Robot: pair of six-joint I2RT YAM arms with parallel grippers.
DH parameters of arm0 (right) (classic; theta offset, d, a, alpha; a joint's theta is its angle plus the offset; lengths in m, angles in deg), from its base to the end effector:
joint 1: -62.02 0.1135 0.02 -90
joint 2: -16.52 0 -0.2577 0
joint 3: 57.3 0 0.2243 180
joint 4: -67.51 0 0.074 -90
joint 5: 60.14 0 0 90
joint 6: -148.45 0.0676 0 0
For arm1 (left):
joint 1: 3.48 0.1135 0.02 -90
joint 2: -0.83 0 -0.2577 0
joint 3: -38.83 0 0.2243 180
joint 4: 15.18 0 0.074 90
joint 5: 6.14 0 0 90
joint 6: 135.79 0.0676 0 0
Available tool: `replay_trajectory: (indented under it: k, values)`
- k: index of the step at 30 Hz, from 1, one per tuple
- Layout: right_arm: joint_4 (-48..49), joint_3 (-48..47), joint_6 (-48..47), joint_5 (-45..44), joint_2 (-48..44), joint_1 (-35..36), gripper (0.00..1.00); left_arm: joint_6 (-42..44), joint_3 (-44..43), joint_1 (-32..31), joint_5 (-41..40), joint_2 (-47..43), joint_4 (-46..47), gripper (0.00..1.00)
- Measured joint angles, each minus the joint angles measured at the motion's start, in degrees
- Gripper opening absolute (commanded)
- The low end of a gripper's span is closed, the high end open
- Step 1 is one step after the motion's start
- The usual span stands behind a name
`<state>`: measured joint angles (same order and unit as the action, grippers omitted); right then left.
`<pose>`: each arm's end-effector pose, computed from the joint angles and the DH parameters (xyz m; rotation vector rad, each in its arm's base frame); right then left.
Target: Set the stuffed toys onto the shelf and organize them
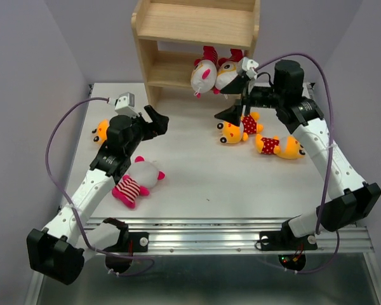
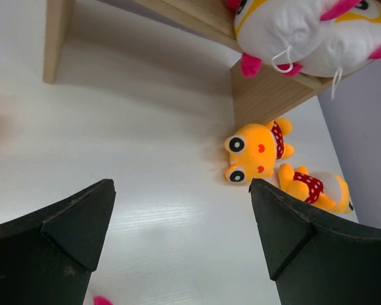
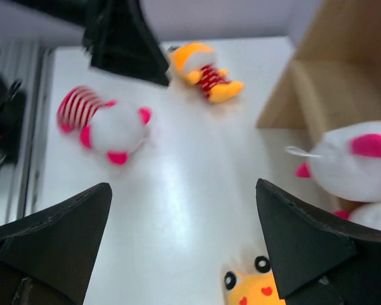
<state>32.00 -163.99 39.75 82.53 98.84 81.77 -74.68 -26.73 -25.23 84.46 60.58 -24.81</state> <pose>0.2667 0.1529 0.4392 -1.1614 1.3186 0.8178 0.2362 -0.0950 0.3494 -0.0965 1.6792 -0.6809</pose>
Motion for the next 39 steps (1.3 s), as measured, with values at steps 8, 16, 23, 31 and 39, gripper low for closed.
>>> replay_trajectory:
  k: [8,16,23,31,39]
  values:
    - [-30.05,-1.75,-26.56,3.08,7.54,12.00,1.00,-6.12,-2.89,0.04,-10.86,-4.74,-22.53,0.80]
    - [-33.22,5.84,-29.16,1.42,7.69,11.82,1.00,-14.95,-2.01,0.02,-11.80,3.17,-37.90,0.76]
    - [-31.10,9.62,-27.82,1.09,7.67,11.80,1.00,-17.40,4.26,0.02,-11.32,12.83,-39.06,0.31]
    - [-30.53,9.66,-27.82,0.44,6.54,11.80,1.00,-15.06,6.58,0.11,-7.19,14.45,-32.83,0.00]
    - [-31.12,8.81,-27.74,1.14,6.38,11.80,1.00,-12.02,9.27,-1.31,7.26,2.67,-20.57,0.00]
